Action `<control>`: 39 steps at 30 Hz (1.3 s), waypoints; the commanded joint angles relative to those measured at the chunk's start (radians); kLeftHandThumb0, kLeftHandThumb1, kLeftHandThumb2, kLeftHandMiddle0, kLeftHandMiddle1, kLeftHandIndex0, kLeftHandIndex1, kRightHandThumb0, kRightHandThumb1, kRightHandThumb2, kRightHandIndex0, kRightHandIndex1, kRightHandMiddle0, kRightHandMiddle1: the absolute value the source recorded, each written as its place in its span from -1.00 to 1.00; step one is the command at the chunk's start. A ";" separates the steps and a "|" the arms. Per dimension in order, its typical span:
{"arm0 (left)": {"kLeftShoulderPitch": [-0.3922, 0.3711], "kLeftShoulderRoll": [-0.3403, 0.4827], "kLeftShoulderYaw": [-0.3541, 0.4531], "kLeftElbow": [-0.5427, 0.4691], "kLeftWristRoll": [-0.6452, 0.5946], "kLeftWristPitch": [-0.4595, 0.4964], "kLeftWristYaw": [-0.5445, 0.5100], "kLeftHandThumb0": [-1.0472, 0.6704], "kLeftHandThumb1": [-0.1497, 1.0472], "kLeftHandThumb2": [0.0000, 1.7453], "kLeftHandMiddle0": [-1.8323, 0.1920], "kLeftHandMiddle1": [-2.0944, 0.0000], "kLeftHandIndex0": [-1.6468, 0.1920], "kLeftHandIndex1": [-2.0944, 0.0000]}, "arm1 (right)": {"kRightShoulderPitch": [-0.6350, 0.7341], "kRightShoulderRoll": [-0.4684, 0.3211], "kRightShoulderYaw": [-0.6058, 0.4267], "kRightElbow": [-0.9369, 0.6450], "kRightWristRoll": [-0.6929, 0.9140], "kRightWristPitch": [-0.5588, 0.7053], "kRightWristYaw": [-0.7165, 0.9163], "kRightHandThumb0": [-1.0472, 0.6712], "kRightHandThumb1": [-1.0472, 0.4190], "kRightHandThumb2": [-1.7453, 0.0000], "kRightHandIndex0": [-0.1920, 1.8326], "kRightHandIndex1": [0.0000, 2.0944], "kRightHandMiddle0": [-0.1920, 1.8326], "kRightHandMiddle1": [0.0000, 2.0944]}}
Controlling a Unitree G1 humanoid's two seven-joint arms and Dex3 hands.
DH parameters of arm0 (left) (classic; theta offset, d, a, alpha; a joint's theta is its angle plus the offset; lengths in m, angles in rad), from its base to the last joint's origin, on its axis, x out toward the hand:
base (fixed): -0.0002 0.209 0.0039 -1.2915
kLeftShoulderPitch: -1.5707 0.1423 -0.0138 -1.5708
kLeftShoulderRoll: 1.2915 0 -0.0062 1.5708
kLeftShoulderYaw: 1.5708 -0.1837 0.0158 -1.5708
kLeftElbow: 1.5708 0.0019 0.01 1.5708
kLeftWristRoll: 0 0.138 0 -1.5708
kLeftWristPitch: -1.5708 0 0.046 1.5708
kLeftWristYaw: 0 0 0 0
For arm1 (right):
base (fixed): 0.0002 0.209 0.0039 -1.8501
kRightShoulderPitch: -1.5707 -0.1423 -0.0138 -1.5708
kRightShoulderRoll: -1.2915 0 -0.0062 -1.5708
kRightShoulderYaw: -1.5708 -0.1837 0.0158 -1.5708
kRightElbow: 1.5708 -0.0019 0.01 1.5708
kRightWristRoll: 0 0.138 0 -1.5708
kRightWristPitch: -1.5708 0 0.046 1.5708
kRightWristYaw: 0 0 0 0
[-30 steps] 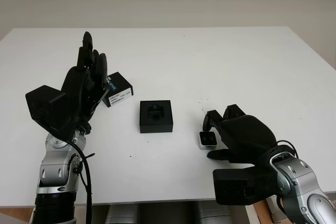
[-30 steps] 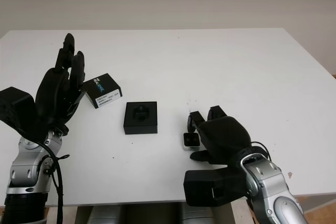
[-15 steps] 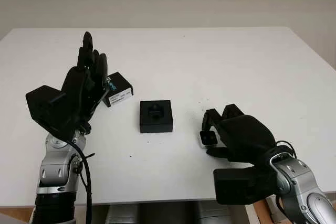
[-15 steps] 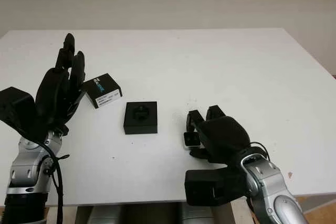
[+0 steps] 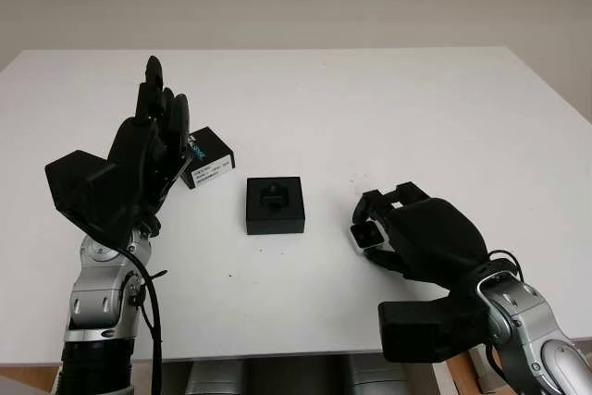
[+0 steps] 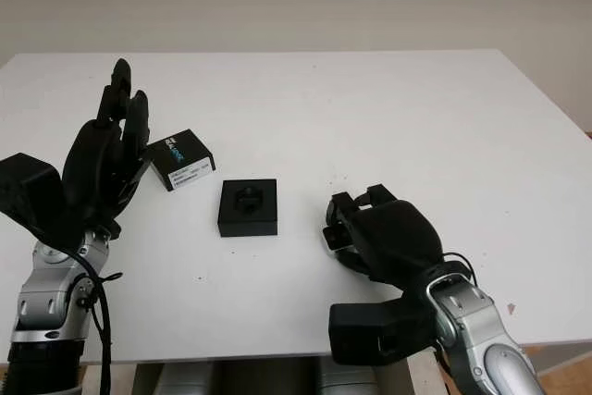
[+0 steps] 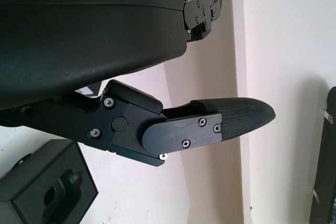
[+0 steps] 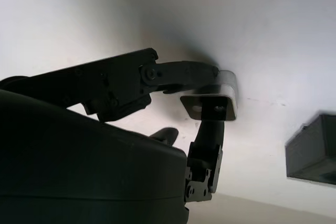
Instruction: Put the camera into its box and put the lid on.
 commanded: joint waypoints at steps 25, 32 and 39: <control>0.001 0.006 -0.004 -0.027 0.001 -0.002 -0.006 -0.71 1.00 -0.34 1.00 1.00 1.00 1.00 | -0.256 0.078 -0.083 0.174 0.389 0.141 0.020 -0.24 -1.00 0.78 -0.49 -0.94 -0.60 0.69; -0.002 -0.007 -0.007 -0.029 0.003 0.002 0.010 -0.70 1.00 -0.35 1.00 1.00 1.00 1.00 | -0.352 0.085 -0.053 0.178 0.435 0.146 0.060 -0.25 -1.00 0.77 -0.51 -0.95 -0.59 0.71; 0.002 -0.015 -0.008 -0.036 0.001 0.005 0.017 -0.71 1.00 -0.36 1.00 1.00 1.00 1.00 | -0.461 0.119 -0.017 0.265 0.482 0.076 0.049 -0.27 -1.00 0.78 -0.57 -0.97 -0.54 0.67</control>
